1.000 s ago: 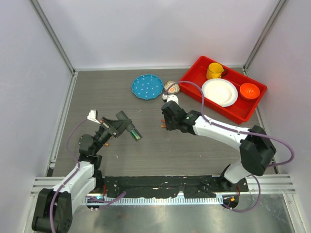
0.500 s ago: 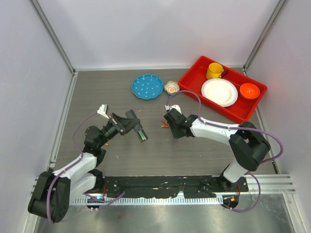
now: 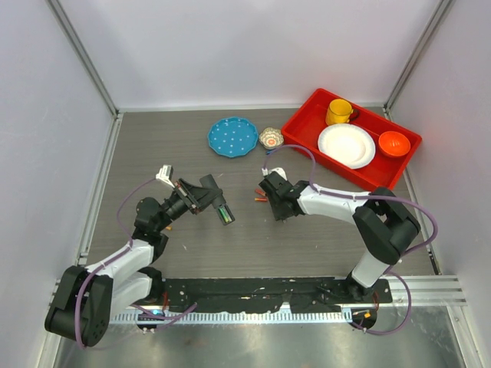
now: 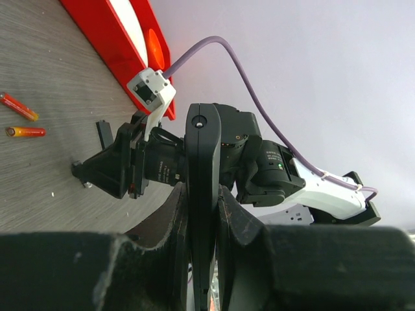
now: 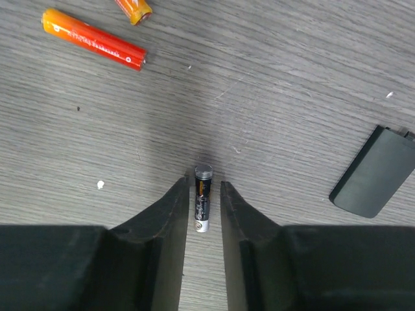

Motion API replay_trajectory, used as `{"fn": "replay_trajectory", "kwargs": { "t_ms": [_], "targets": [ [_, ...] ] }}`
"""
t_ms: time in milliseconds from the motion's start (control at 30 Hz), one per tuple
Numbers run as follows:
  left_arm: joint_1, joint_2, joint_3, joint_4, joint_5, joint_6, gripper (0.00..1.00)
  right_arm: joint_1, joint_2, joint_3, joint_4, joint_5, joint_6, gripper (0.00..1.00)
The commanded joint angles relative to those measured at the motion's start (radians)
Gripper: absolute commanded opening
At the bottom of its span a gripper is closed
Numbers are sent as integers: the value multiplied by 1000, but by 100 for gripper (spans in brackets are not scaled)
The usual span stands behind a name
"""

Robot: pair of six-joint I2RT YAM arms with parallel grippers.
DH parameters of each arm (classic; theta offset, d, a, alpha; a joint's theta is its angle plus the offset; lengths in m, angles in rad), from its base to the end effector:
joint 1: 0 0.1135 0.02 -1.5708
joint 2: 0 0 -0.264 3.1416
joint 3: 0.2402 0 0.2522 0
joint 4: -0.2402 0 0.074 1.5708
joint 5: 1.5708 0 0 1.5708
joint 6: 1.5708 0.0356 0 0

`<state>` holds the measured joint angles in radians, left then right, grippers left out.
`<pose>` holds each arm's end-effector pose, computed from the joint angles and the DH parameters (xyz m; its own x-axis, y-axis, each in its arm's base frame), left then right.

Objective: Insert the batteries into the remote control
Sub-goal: Place the battery at the center of the board.

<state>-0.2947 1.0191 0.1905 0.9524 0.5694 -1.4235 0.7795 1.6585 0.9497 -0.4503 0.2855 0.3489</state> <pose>0.1806 -0.0749 0.2112 -0.7310 -0.6487 -0.2115 0.2279 0.0600 -0.9718 0.2286 0.2118 0.1635 -0.8157 -0.3450 -0.4643 -0.3356 0.9360 -0.1058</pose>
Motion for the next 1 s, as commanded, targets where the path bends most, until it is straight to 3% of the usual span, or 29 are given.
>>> {"fn": "replay_trajectory", "kwargs": {
  "t_ms": [0, 133, 233, 533, 967],
  "targets": [
    [-4, 4, 18, 46, 7, 20, 0, -5, -22, 15, -7, 0, 4, 36],
    [-4, 4, 18, 46, 7, 21, 0, -5, -57, 44, -50, -9, 21, 49],
    [-4, 10, 15, 43, 0, 28, 0, -6, -75, 81, -100, -55, 22, 52],
    [-9, 61, 6, 135, -6, 6, 0, -88, -68, 152, -243, -210, -19, 46],
    [-11, 79, -3, 164, -5, 5, 0, -98, -13, 95, -174, -270, -2, 43]
  ]
}}
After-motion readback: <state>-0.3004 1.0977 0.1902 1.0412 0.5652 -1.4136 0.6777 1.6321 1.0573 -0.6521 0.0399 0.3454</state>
